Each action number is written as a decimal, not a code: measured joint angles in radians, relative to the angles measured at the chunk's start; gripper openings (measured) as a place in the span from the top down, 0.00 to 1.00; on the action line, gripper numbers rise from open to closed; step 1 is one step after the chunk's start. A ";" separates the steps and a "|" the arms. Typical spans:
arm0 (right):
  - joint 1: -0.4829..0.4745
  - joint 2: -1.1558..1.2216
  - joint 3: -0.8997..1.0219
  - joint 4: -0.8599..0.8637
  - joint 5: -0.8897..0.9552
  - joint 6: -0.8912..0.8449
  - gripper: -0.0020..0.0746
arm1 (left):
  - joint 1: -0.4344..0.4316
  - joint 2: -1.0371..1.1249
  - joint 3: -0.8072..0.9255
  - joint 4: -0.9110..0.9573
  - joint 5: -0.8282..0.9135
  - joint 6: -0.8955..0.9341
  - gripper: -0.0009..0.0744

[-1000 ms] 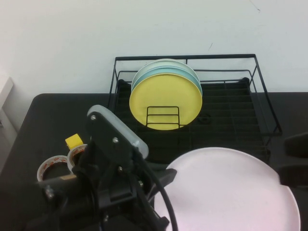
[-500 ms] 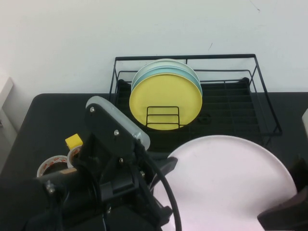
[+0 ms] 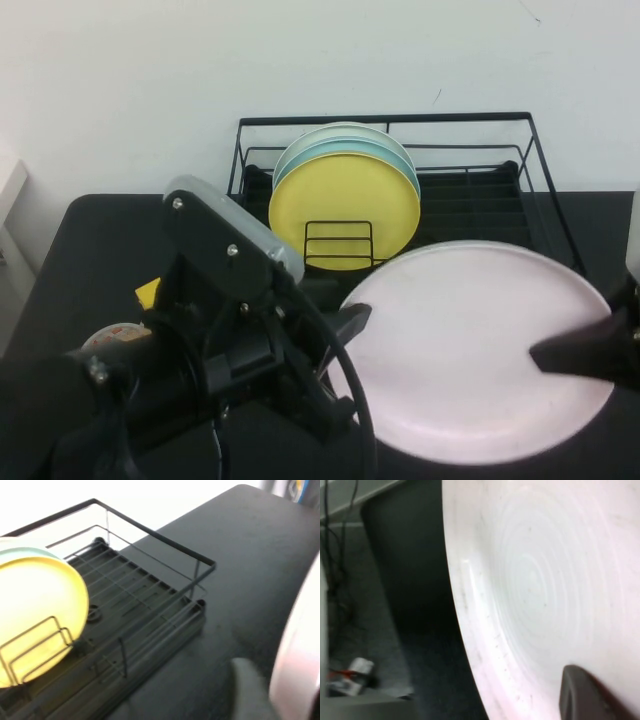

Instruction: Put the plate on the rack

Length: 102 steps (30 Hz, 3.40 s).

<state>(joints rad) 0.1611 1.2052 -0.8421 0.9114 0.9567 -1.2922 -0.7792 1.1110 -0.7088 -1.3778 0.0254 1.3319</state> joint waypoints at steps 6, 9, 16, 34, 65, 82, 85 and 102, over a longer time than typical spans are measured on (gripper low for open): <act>0.000 0.012 -0.088 -0.063 -0.020 -0.113 0.80 | 0.000 -0.048 0.000 -0.036 -0.077 0.001 0.39; 0.000 0.048 -0.158 -0.106 -0.030 -0.150 0.80 | 0.000 -0.108 0.000 -0.112 -0.139 0.002 0.36; 0.000 0.216 -0.368 -0.128 -0.024 -0.191 0.80 | 0.000 -0.292 0.079 -0.358 -0.529 0.160 0.72; 0.016 0.772 -0.967 0.112 0.015 -0.438 0.80 | 0.000 -0.673 0.468 -0.373 -0.055 -0.004 0.99; 0.126 1.019 -1.005 0.021 -0.293 -0.352 0.81 | 0.000 -0.673 0.537 -0.349 0.200 -0.076 0.99; 0.127 1.005 -1.005 -0.086 -0.284 -0.234 0.41 | 0.000 -0.673 0.537 -0.347 0.200 -0.079 0.99; 0.127 0.943 -1.005 -0.096 -0.291 -0.205 0.40 | 0.000 -0.673 0.537 -0.345 0.200 -0.079 0.99; 0.125 0.325 -0.981 -0.223 0.081 0.177 0.90 | 0.000 -0.673 0.537 -0.345 0.201 -0.081 0.99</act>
<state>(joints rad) 0.2858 1.5303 -1.8226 0.6885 1.0377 -1.1149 -0.7792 0.4379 -0.1715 -1.7228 0.2264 1.2510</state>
